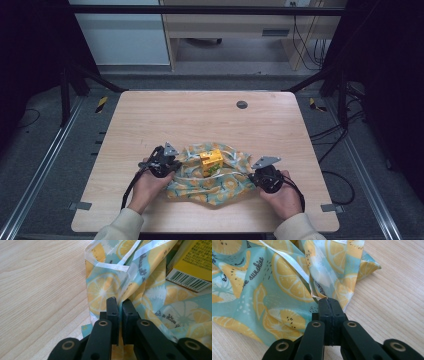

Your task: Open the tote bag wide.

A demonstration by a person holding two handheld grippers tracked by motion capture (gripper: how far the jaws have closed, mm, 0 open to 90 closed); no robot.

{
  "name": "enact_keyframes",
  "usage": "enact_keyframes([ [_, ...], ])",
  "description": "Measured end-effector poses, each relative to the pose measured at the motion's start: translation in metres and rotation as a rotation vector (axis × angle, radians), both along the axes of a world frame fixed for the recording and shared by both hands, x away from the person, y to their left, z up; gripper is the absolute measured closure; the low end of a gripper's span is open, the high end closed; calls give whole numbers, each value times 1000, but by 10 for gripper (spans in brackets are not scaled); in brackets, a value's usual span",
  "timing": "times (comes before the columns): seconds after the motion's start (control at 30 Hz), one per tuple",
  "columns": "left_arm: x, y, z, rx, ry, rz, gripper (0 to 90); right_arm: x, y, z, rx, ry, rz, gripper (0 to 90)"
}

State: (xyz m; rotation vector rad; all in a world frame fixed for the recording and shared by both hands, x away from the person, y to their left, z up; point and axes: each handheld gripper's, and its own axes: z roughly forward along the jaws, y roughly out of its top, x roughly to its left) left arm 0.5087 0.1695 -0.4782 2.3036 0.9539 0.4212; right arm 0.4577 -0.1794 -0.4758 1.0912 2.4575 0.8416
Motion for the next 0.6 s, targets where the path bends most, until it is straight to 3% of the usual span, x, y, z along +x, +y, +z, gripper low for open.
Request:
enact_keyframes([
  [0.43,4,0,-4,-6,3,12,898,-2,2,-2,-8,14,12,900],
  [0.6,5,-1,-4,18,-7,16,900,-3,2,-2,-3,21,4,900],
])
